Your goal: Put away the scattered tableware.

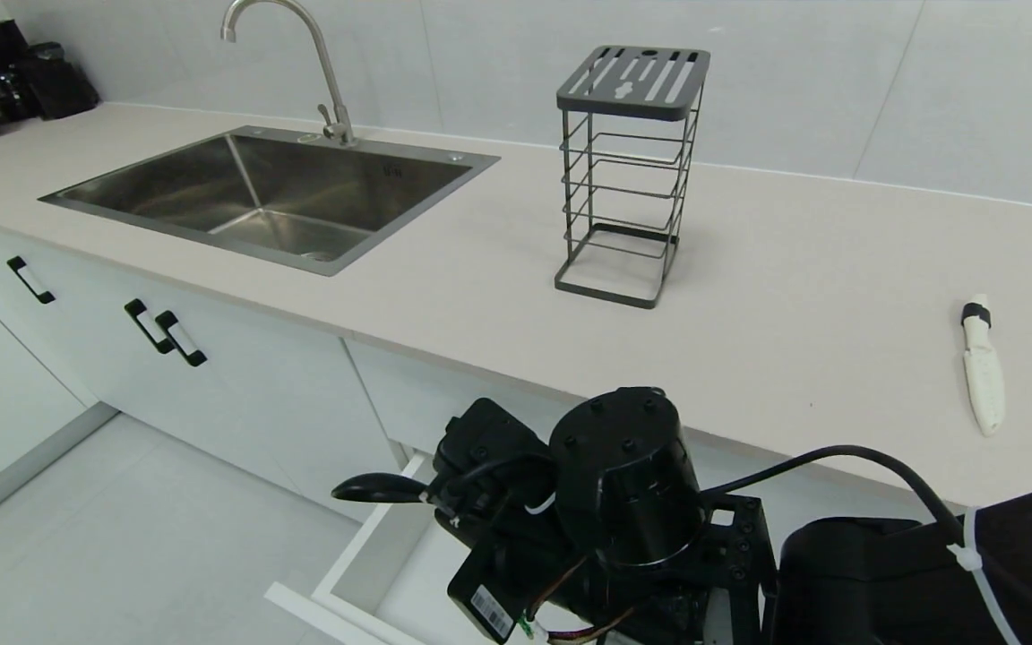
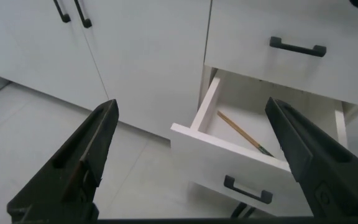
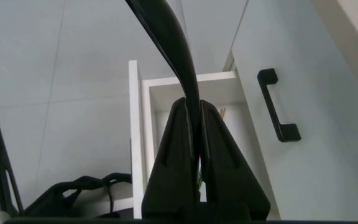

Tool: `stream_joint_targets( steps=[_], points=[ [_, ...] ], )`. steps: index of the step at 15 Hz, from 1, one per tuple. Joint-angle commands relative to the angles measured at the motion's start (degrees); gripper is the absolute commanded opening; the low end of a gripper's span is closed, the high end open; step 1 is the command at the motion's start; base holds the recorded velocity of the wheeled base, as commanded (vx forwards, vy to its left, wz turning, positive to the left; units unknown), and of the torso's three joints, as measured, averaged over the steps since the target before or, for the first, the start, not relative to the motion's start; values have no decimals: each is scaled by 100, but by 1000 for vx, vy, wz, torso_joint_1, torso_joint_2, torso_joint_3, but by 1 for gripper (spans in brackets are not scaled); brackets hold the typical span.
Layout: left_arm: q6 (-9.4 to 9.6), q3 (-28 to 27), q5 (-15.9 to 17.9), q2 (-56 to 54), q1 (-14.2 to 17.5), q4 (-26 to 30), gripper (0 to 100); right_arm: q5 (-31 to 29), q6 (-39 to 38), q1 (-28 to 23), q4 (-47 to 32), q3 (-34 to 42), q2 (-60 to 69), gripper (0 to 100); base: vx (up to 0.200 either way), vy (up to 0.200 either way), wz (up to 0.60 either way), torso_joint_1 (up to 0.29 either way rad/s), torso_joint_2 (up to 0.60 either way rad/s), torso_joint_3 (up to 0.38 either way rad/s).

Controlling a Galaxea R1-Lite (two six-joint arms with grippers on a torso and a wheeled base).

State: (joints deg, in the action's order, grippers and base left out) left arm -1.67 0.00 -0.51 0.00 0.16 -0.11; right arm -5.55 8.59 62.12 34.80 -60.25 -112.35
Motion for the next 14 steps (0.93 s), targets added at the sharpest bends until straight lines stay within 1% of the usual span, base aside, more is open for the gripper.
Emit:
stream_joint_targets(
  steps=[1,8,10,12,13,14],
  points=[
    [0,0,-2,0,2,2,100,1,2,10,0,-5,11,0,0,0,0,-256,491,227],
    [0,0,-2,0,2,2,100,19,-24,2,-44,22,64,0,0,0,0,-255,441,190],
    [0,0,-2,0,2,2,100,62,-7,2,-316,22,213,0,0,0,0,-264,356,119],
    [0,0,-2,0,2,2,100,80,81,-78,-791,-137,345,0,0,0,0,-256,352,124],
    [0,0,-10,0,2,2,100,98,81,-227,-879,-286,389,0,0,0,0,-256,310,115],
    [0,0,-2,0,2,2,100,89,90,-262,-879,-347,459,0,0,0,0,-163,276,129]
  ],
)
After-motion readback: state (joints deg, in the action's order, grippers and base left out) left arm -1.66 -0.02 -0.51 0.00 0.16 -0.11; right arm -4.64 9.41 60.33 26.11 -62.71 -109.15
